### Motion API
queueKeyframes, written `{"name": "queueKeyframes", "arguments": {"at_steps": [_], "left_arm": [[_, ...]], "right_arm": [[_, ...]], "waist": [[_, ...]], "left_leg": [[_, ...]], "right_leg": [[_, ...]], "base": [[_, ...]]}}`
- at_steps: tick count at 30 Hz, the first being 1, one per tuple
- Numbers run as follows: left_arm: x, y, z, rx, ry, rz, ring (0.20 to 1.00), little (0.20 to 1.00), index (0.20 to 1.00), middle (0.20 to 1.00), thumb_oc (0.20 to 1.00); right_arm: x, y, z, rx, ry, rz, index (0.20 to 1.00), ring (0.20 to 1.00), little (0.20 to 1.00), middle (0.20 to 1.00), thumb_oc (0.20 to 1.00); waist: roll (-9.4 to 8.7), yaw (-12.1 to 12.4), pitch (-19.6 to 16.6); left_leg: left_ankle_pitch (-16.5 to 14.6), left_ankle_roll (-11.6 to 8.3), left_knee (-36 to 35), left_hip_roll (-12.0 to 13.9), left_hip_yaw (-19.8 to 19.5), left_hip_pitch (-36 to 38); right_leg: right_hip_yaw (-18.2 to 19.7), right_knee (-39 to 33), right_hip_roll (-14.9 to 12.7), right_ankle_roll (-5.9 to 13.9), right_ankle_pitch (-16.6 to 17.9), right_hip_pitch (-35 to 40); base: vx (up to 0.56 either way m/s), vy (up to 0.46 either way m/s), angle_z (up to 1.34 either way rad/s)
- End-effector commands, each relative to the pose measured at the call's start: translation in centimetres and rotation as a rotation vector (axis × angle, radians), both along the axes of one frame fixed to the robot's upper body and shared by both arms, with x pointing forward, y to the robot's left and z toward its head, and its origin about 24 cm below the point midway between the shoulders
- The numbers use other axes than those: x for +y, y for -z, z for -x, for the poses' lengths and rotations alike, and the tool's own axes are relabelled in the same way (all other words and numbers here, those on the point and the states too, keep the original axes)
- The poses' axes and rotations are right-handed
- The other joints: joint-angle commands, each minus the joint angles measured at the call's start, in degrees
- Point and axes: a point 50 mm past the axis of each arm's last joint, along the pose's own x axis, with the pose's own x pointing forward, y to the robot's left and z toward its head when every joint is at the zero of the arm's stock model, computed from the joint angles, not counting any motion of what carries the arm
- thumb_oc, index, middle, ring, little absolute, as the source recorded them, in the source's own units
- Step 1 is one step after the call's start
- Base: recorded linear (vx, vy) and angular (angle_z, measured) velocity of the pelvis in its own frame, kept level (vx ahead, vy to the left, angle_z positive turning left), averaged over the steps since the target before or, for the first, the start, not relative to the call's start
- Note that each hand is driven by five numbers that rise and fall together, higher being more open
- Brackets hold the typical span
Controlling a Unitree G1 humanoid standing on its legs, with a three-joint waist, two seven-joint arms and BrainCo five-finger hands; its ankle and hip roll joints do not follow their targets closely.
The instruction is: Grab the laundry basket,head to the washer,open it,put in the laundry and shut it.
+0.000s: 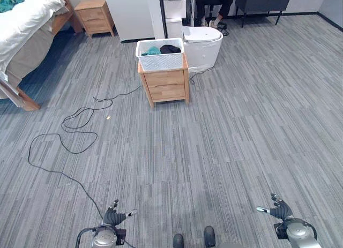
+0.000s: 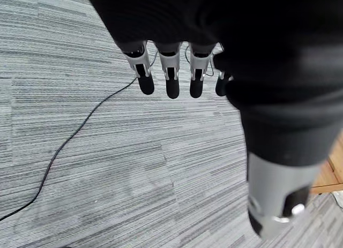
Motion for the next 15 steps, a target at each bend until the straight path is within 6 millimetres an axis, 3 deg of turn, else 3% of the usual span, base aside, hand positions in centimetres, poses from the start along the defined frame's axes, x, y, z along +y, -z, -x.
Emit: {"name": "queueKeyframes", "arguments": {"at_steps": [1, 5, 9, 15], "left_arm": [[1.4, -1.0, -1.0, -0.055, -0.047, -0.035, 1.0, 1.0, 1.0, 1.0, 1.0], [1.3, -1.1, -1.3, -0.071, -0.066, -0.017, 1.0, 1.0, 1.0, 1.0, 1.0], [0.9, -1.7, -2.6, -0.119, -0.056, -0.006, 1.0, 1.0, 1.0, 1.0, 1.0], [1.1, -2.0, -2.6, -0.123, -0.046, -0.021, 1.0, 1.0, 1.0, 1.0, 1.0]], "right_arm": [[0.0, -0.5, -0.7, -0.062, 0.04, -0.034, 1.0, 1.0, 1.0, 1.0, 1.0], [-0.2, -0.5, -0.7, -0.073, 0.082, -0.057, 1.0, 1.0, 1.0, 1.0, 1.0], [-0.6, -0.5, -0.5, -0.082, 0.127, -0.06, 1.0, 1.0, 1.0, 1.0, 1.0], [0.0, -0.2, -0.6, -0.072, 0.123, -0.071, 1.0, 1.0, 1.0, 1.0, 1.0]], "waist": [[-3.03, -0.43, -0.84], [-3.3, -0.65, 0.12], [-3.78, -1.02, 1.56], [-5.01, -0.52, 1.7]], "left_leg": [[-3.27, -1.36, -0.29, -2.01, -0.16, 1.07], [-3.35, -1.67, 0.72, -2.07, 0.14, 0.33], [-3.78, -2.38, 3.62, -1.84, 2.04, -2.93], [-4.94, -1.38, 4.44, -2.06, 2.37, -3.65]], "right_leg": [[1.03, 0.02, -1.61, 4.23, -8.37, 3.58], [0.31, 0.02, -1.87, 4.17, -8.53, 3.49], [-2.84, 0.44, -2.79, 4.29, -8.49, 2.36], [-3.23, 1.83, -3.61, 5.08, -8.91, 2.27]], "base": [[0.01, -0.009, 0.05], [-0.02, 0.003, 0.09], [-0.03, 0.039, 0.3], [0.05, 0.09, 0.19]]}}
